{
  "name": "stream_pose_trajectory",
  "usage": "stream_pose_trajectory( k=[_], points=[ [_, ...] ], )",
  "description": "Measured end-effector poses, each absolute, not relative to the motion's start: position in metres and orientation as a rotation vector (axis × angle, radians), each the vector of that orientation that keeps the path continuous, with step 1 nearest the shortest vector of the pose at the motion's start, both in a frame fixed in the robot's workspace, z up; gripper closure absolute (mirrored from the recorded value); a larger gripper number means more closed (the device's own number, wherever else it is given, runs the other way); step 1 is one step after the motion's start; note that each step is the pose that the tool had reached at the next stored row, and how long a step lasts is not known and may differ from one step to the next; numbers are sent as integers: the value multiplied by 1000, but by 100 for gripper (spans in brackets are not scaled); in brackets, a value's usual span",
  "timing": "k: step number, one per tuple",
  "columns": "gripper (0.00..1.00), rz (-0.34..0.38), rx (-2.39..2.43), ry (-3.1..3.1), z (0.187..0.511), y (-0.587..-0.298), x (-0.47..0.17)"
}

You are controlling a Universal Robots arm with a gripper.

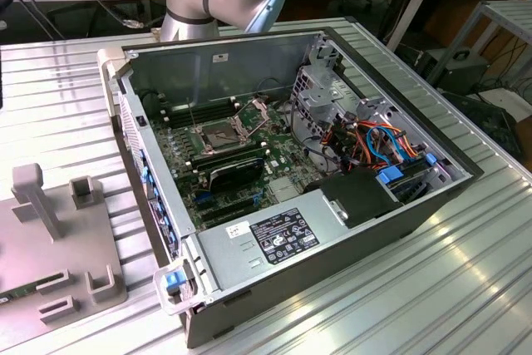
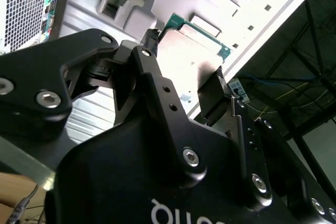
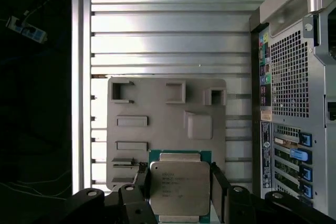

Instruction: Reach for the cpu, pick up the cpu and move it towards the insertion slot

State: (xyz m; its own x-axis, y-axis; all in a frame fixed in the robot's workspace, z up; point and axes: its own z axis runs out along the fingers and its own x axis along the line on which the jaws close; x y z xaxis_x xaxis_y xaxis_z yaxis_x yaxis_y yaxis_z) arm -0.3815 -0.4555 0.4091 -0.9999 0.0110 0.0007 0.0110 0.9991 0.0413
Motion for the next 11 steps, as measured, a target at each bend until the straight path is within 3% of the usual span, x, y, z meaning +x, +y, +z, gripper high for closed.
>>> stream_pose_trajectory(
  k=[11],
  points=[
    [45,-65,-17,-3140,409,-455,-353]
  ],
)
